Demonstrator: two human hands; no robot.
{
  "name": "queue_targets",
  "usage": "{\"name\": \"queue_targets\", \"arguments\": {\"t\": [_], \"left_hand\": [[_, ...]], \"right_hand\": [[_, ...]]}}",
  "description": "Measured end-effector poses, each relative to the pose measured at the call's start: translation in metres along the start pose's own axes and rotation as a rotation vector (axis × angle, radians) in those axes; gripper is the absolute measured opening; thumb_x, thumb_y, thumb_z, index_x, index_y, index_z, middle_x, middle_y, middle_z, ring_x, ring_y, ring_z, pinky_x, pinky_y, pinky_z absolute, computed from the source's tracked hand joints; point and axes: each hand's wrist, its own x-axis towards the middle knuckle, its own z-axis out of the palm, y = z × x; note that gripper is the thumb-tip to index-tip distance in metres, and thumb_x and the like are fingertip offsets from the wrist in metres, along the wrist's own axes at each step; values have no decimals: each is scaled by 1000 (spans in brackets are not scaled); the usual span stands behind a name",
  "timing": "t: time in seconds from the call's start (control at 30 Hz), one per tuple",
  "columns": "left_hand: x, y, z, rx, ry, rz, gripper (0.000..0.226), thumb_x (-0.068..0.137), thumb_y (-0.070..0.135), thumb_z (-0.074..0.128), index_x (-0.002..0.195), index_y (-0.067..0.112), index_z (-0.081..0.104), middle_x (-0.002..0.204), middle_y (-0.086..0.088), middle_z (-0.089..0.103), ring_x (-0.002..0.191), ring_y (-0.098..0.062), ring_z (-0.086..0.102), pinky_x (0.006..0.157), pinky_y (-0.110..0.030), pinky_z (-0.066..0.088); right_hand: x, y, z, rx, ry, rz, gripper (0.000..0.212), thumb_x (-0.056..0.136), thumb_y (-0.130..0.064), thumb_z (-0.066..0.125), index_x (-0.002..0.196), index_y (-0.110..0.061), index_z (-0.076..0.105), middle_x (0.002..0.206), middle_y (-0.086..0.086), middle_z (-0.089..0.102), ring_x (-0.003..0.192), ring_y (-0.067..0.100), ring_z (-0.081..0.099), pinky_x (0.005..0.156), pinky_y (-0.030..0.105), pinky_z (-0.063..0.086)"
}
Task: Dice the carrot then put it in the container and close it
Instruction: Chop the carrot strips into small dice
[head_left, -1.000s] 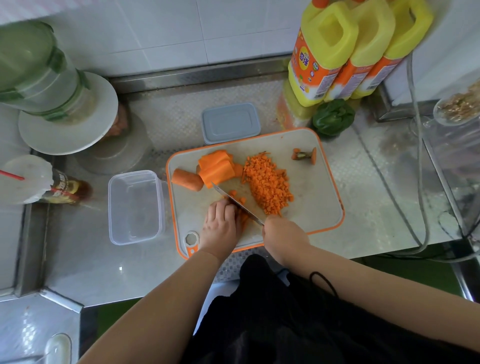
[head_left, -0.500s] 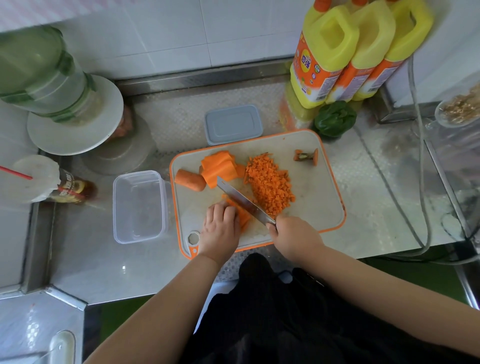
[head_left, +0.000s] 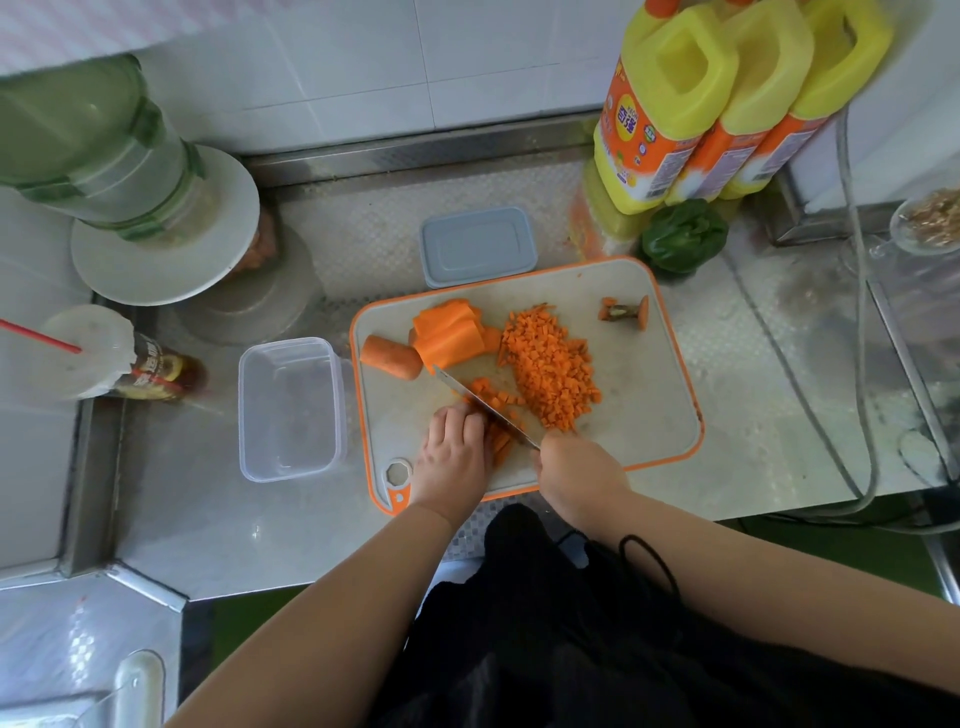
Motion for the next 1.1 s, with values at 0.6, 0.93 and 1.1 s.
{"name": "queue_targets", "arguments": {"t": [0.6, 0.93, 1.1], "left_hand": [[-3, 0, -11, -46, -65, -41, 13, 91, 18, 53, 95, 6, 51, 101, -12, 54, 96, -29, 47, 75, -41, 56], [-2, -1, -6, -26, -31, -16, 21, 83, 11, 66, 95, 8, 49, 98, -13, 55, 95, -29, 46, 68, -40, 55], [-4, -2, -12, -44, -32, -25, 17, 92, 21, 45, 93, 8, 55, 102, -11, 57, 96, -28, 47, 76, -37, 55]], "right_hand": [[-23, -4, -15, -64, -58, -8, 17, 100, -17, 39, 102, -9, 54, 89, 6, 58, 86, 27, 61, 64, 32, 40], [-4, -8, -6, 22, -15, 14, 17, 100, -21, 42, 100, -9, 55, 79, 3, 52, 82, 27, 61, 61, 34, 40], [-1, 3, -14, 109, -28, 21, 26, 101, -33, 40, 90, -11, 48, 74, 0, 49, 80, 26, 54, 66, 33, 37]]}}
